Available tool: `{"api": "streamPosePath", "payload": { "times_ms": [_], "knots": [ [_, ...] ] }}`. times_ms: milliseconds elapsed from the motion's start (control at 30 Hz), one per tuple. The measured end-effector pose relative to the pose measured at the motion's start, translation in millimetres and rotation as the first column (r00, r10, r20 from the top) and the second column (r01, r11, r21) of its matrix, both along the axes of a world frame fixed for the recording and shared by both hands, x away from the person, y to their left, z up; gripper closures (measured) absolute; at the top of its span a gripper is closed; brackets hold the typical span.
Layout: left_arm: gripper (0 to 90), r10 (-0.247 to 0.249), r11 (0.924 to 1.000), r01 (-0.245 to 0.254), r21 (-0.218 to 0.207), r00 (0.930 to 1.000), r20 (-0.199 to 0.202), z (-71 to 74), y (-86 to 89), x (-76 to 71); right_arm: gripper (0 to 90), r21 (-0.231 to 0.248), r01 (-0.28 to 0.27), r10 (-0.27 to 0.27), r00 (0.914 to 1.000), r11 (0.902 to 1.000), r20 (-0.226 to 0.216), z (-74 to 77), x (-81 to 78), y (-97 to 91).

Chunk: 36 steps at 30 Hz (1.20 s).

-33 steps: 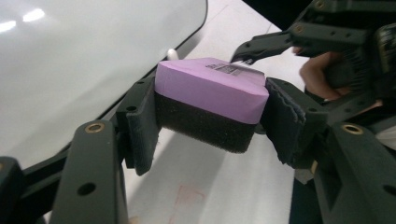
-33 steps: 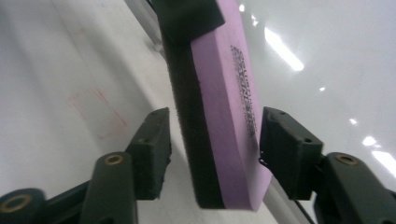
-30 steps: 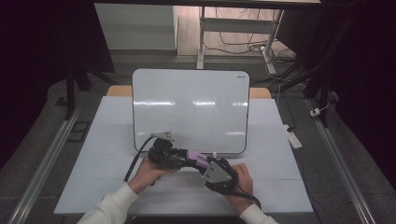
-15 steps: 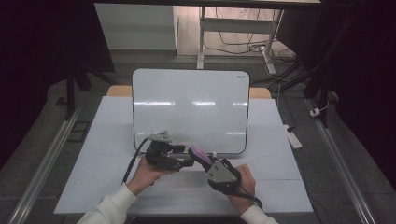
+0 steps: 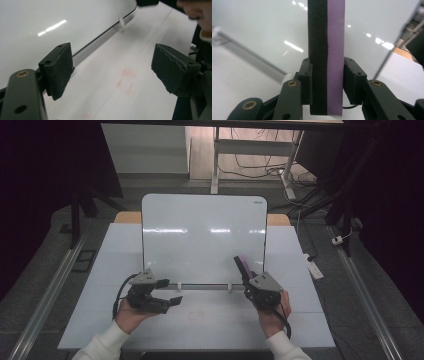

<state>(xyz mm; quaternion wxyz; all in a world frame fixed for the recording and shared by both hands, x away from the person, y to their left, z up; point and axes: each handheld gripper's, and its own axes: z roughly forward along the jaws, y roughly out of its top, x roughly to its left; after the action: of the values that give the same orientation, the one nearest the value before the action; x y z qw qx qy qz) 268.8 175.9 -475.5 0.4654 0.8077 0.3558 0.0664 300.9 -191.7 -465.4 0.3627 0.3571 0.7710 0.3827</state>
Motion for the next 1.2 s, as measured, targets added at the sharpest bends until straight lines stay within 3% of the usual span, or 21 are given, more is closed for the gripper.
{"api": "streamPosePath", "payload": {
  "times_ms": [167, 400, 633, 700, 867, 1000, 1133, 1200],
  "knots": [
    [18.8, 0.056, 0.9984, -0.056, 0.011, 0.9984, -0.013, -8.8, 26.9, -15.1, 62.7, 0.061, 0.064, -0.063, 0.9979, 0.9961, -0.015, 2.6, 14.4, -6.1],
    [18.8, 0.123, 0.9921, -0.123, 0.026, 0.9922, -0.018, -17.9, 58.5, -30.0, 62.3, 0.014, 0.145, -0.145, 0.989, 0.9893, -0.029, -1.8, 26.0, -2.2],
    [18.8, 0.15, 0.9887, -0.149, 0.014, 0.9881, -0.036, -23.2, 68.4, -29.9, 60.3, 0.019, 0.144, -0.144, 0.9892, 0.9894, -0.029, -5.1, 30.2, -2.6],
    [18.8, 0.149, 0.9888, -0.148, 0.019, 0.9882, -0.036, -24.2, 68.3, -30.3, 55.7, 0.028, 0.137, -0.136, 0.9899, 0.9901, -0.038, -5.4, 30.7, -5.1],
    [18.5, 0.158, 0.9872, -0.157, 0.028, 0.987, -0.031, -26.1, 69.6, -31.7, 39.3, 0.08, 0.08, -0.077, 0.996, 0.9936, -0.046, -1.4, 24.3, -12.3],
    [18.5, 0.166, 0.9856, -0.165, 0.038, 0.986, -0.022, -27.4, 71.7, -32.4, 36.0, 0.108, -0.01, 0.016, 0.9984, 0.9941, -0.055, 0.7, 11.9, -21.9],
    [18.5, 0.164, 0.9856, -0.163, 0.046, 0.9864, -0.013, -28.8, 72.9, -32.7, 34.9, 0.14, -0.104, 0.116, 0.99, 0.9847, -0.08, 0.7, 0.3, -35.6],
    [18.5, 0.163, 0.9856, -0.162, 0.047, 0.9865, -0.013, -29.7, 73.0, -32.7, 34.1, 0.155, -0.126, 0.141, 0.9858, 0.9798, -0.091, -0.2, -4.2, -42.6]
  ]
}}
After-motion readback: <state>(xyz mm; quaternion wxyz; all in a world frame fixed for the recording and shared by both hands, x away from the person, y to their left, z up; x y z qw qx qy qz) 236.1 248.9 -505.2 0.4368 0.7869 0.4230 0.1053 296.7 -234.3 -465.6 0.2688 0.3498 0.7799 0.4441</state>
